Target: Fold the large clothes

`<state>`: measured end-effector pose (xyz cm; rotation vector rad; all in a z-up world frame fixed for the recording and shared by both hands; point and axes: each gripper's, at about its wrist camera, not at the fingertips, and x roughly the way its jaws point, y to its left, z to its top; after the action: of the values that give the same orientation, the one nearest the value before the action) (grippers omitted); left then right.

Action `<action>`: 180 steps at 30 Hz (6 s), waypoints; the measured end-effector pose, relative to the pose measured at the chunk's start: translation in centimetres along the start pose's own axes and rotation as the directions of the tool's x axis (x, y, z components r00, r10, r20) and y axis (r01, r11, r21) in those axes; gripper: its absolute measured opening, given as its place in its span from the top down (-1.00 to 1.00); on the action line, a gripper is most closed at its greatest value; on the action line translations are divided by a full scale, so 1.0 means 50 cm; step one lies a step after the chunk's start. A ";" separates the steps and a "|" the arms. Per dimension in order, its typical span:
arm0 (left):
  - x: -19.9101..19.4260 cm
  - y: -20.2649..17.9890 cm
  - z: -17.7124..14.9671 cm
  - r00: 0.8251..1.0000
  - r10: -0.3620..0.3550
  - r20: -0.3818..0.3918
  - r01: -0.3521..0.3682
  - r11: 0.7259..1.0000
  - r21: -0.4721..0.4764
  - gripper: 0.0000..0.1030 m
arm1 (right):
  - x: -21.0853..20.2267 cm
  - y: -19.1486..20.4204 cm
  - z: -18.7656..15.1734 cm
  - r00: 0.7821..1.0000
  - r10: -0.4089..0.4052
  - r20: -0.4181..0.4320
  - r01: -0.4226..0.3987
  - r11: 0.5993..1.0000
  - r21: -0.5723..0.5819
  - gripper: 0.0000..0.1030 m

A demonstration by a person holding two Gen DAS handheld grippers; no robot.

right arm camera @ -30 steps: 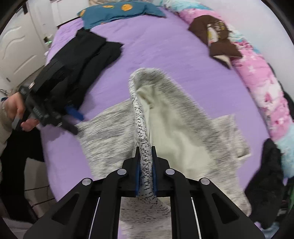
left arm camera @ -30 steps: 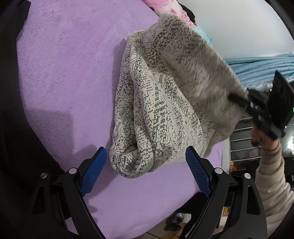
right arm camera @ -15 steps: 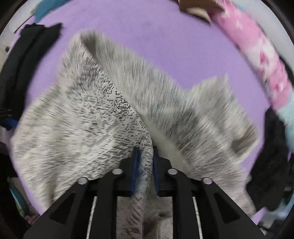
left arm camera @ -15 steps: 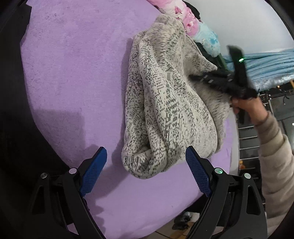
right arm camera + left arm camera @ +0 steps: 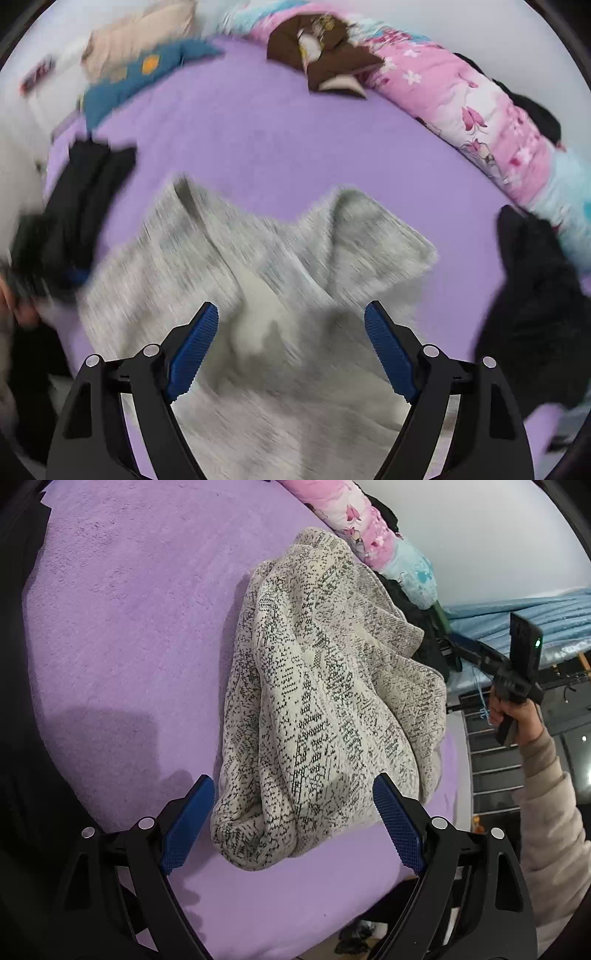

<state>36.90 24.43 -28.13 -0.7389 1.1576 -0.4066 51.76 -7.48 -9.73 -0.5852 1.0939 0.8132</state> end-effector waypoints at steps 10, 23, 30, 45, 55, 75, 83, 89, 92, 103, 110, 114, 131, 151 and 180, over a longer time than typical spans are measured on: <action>0.016 -0.003 0.009 1.000 0.014 -0.014 -0.014 1.000 0.002 -0.63 | 0.115 -0.003 -0.113 0.944 -0.034 -0.328 -0.079 0.942 -0.326 -0.54; 0.035 -0.006 0.022 0.999 0.022 -0.027 -0.021 1.000 0.008 -0.63 | 0.208 -0.057 -0.105 0.842 0.081 -0.533 -0.242 0.941 -0.238 0.84; 0.032 0.000 0.020 0.999 0.030 -0.024 -0.030 1.000 0.002 -0.63 | 0.106 -0.168 -0.119 0.907 0.058 -0.417 -0.172 0.955 -0.240 0.86; 0.016 0.013 0.010 0.999 0.041 -0.007 -0.041 0.999 -0.008 -0.63 | -0.001 -0.254 -0.176 0.926 -0.188 -0.326 0.108 0.963 -0.247 0.86; 0.006 0.010 0.002 0.998 0.058 0.000 -0.058 0.998 -0.004 -0.63 | 0.127 -0.324 -0.257 0.834 -0.283 -0.474 0.260 0.959 -0.117 0.79; -0.011 0.036 -0.036 0.998 -0.036 -0.047 0.036 0.999 0.004 -0.69 | -0.030 -0.178 -0.427 0.974 -0.210 -0.089 0.228 0.923 0.309 -0.87; 0.019 0.038 -0.033 0.997 -0.043 -0.061 0.046 0.998 0.051 -0.62 | -0.054 -0.153 -0.679 0.968 -0.092 0.235 -0.113 0.675 0.730 -0.86; 0.024 0.041 -0.025 0.996 -0.063 -0.061 0.065 0.997 0.029 -0.62 | -0.053 -0.115 -0.732 0.915 -0.072 0.397 -0.266 0.633 0.727 -0.86; 0.024 0.042 -0.025 0.997 -0.060 -0.057 0.062 0.997 0.035 -0.62 | -0.044 -0.103 -0.733 0.909 -0.050 0.414 -0.288 0.643 0.709 -0.86; 0.015 0.043 -0.034 0.997 -0.053 -0.051 0.055 0.998 0.040 -0.60 | 0.010 -0.092 -0.744 0.900 0.025 0.436 -0.350 0.639 0.685 -0.66; 0.017 0.046 -0.038 0.997 -0.058 -0.048 0.060 0.997 0.041 -0.60 | 0.036 -0.085 -0.751 0.892 0.063 0.448 -0.385 0.624 0.680 -0.58; 0.020 0.034 -0.038 0.997 -0.068 -0.043 0.070 0.996 0.057 -0.51 | 0.042 -0.083 -0.756 0.881 0.058 0.470 -0.402 0.615 0.678 -0.56; 0.019 0.021 -0.039 0.997 -0.079 -0.010 0.080 0.995 0.060 0.07 | 0.028 -0.055 -0.773 0.854 -0.025 0.520 -0.389 0.635 0.668 0.48; -0.006 0.057 -0.043 0.991 -0.133 -0.011 0.133 0.991 0.006 0.13 | 0.039 -0.063 -0.788 0.832 -0.037 0.554 -0.428 0.594 0.682 0.47; -0.001 0.022 -0.056 0.998 -0.041 -0.041 0.050 0.965 0.258 0.31 | 0.049 -0.068 -0.783 0.833 -0.031 0.552 -0.430 0.592 0.681 0.39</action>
<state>34.19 24.37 -29.48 -0.5317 1.0962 -0.5996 34.03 -38.58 -26.06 0.5308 0.8954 0.5407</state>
